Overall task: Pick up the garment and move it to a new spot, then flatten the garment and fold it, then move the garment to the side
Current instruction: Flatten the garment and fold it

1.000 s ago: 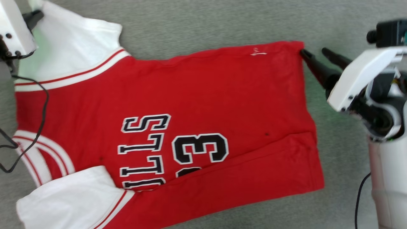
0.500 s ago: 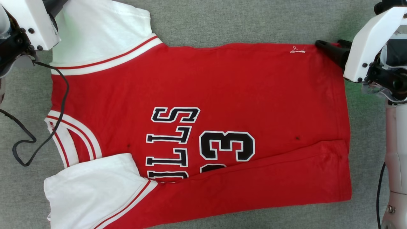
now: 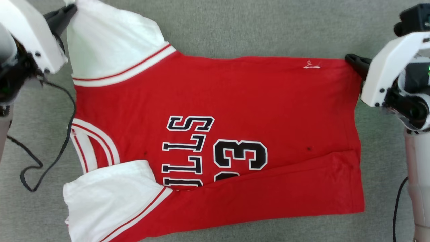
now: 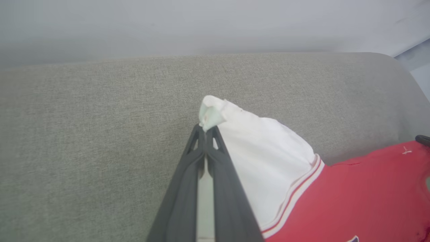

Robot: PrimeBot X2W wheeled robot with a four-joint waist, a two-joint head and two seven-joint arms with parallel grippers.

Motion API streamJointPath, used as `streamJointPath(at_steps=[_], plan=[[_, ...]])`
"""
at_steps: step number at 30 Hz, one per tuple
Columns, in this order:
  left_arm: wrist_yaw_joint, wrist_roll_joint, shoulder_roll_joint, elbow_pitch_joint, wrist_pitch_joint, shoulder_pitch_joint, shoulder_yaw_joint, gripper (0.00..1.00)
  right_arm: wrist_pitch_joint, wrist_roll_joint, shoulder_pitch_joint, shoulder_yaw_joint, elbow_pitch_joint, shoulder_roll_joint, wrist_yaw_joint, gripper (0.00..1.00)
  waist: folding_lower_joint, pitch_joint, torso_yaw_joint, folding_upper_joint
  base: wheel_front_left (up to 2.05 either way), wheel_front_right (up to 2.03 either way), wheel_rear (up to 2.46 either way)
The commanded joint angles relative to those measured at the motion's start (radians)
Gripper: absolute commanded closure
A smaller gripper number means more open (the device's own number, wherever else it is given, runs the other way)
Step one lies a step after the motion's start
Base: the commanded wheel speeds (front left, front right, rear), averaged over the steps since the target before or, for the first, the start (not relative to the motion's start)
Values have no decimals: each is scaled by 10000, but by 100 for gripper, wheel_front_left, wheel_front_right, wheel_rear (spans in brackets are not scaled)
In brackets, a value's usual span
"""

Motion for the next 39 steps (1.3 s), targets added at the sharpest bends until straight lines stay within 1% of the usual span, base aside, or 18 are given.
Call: streamJointPath(at_steps=[1,6,11,14,16,19,22,24,25,26,27,28,29,30,32,35,39], plan=[[-20,-53,86,-65,-110,241,76,100,-78,97,194,-9,-139,-84,-8,100,0,-422,53,0,0,0,0],[133,-388,389,-732,-880,1883,573,100,-418,128,1342,-73,-1024,-386,-8,100,0,-1401,237,0,0,0,0],[510,-844,591,-1627,-1626,4127,1094,100,-536,195,2752,-357,-1652,-472,-8,100,0,-2295,503,0,0,0,0],[768,-1280,443,-2165,-2135,5563,1475,100,-644,286,3562,-576,-1885,-324,-8,100,0,-2644,642,0,0,0,0],[898,-1550,283,-2459,-2431,6486,1666,100,-760,314,4008,-709,-1955,-298,-8,100,0,-2788,714,0,0,0,0],[1206,-1911,-16,-2810,-2783,7793,1843,100,-985,326,4579,-911,-1948,-208,-8,100,0,-2925,810,0,0,0,0],[1277,-1972,-183,-2768,-2951,8694,1743,100,-1344,279,5048,-1143,-1817,-183,-10,100,0,-2972,890,0,0,0,0],[1217,-1992,-393,-2591,-2986,9083,1527,100,-1576,287,5308,-1220,-1668,-125,-10,100,0,-3008,905,0,0,0,0],[1142,-2050,-524,-2502,-2991,9212,1428,100,-1677,253,5424,-1285,-1589,-78,-10,93,0,-3019,912,0,0,0,0],[1089,-2010,-573,-2354,-2962,9304,1278,100,-1700,192,5607,-1324,-1473,-48,-8,69,0,-3039,929,0,0,0,0],[1020,-1985,-641,-2197,-2878,9378,1120,100,-1774,191,5747,-1415,-1403,31,-10,51,0,-3055,951,0,0,0,0],[952,-1975,-753,-2103,-2866,9387,995,77,-1799,197,5845,-1457,-1375,135,-8,0,0,-3070,961,0,0,0,0],[901,-1957,-853,-2024,-2916,9405,909,46,-1833,226,5959,-1443,-1365,218,-8,0,0,-3092,956,0,0,0,0],[858,-1915,-898,-1929,-2911,9446,821,0,-1901,203,6071,-1439,-1385,233,-8,0,0,-3120,945,0,0,0,0],[788,-1815,-973,-1801,-3059,9459,755,0,-1971,187,6338,-1452,-1395,337,-8,0,0,-3207,915,0,0,0,0],[760,-1465,-942,-1739,-3402,9599,648,0,-2106,300,6667,-1539,-1573,400,-8,0,0,-3419,863,0,0,0,0],[986,-807,-880,-2115,-4225,9574,772,0,-2196,403,7137,-1681,-2183,280,-8,0,0,-3793,850,0,0,0,0]])
